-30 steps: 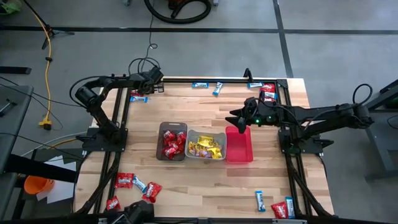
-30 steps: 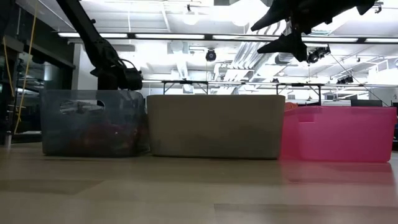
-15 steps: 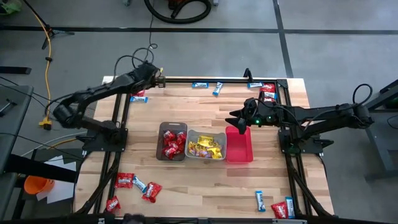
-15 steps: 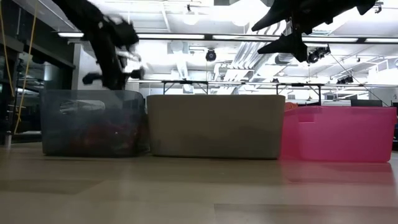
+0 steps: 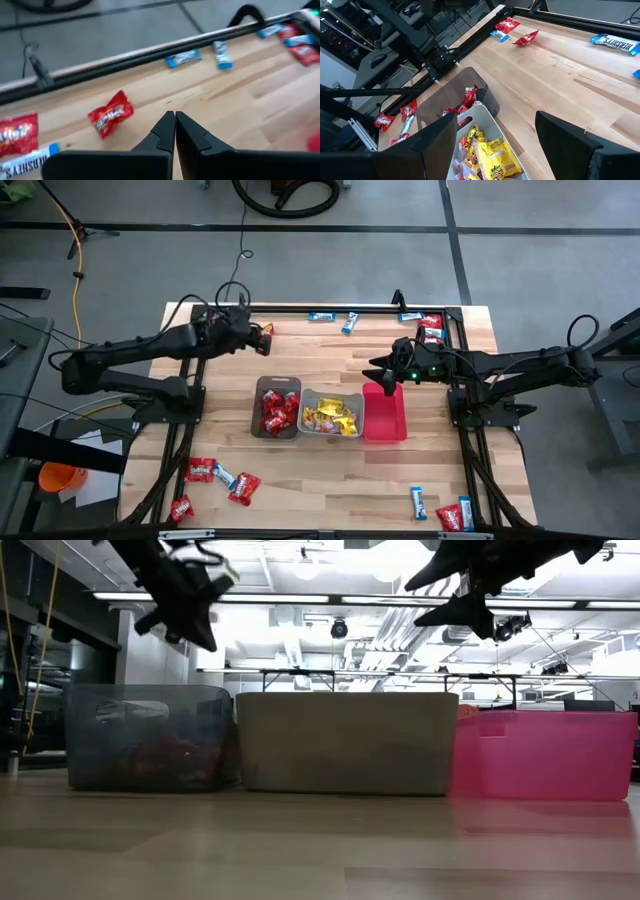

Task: Sort candy
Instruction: Put the red candy into the black bin

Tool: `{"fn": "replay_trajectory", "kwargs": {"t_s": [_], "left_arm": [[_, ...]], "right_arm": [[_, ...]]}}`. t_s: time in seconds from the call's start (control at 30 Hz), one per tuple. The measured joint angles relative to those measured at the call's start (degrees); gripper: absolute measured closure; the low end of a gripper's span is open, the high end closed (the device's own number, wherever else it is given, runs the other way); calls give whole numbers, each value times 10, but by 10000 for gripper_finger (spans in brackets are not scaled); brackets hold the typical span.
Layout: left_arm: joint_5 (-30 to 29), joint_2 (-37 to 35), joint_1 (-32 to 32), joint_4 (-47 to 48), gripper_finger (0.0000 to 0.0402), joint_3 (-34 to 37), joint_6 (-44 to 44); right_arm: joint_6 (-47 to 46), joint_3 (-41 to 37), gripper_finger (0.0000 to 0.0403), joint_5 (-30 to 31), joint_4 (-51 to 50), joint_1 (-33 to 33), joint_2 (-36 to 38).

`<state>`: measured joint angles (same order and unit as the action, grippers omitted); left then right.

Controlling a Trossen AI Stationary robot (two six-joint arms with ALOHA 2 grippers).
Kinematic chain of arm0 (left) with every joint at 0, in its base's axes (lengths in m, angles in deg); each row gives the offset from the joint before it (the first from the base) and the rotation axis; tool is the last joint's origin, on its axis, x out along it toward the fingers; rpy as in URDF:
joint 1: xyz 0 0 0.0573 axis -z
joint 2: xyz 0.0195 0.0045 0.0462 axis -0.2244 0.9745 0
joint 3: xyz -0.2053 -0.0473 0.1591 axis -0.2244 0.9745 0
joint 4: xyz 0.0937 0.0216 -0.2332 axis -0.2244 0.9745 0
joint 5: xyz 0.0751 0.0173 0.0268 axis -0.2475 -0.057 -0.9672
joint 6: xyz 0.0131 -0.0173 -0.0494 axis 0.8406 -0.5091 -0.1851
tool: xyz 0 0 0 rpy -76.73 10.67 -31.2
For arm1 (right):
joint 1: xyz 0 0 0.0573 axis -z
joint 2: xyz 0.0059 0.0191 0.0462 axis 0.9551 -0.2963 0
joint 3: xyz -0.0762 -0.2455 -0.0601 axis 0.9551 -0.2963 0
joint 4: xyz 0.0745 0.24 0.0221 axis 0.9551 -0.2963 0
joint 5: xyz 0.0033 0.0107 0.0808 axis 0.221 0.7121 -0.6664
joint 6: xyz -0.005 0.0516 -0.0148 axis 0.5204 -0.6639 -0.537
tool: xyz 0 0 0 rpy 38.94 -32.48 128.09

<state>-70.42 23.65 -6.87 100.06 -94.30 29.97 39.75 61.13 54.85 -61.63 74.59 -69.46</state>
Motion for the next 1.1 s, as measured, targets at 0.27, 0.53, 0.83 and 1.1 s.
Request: {"fn": "replay_trajectory", "kwargs": {"t_s": [0.27,0.53,0.83,1.1], "left_arm": [[111,136,-144,-34,376,0,89],[195,258,-232,-30,269,-41,147],[214,331,-247,-21,179,-76,185],[208,385,-249,-20,167,-76,172]], "right_arm": [[-8,0,139,-4,2,16,0],[-46,0,139,-58,1,15,0],[-66,0,139,-75,-3,15,0],[-67,0,139,-75,-3,15,0]]}}
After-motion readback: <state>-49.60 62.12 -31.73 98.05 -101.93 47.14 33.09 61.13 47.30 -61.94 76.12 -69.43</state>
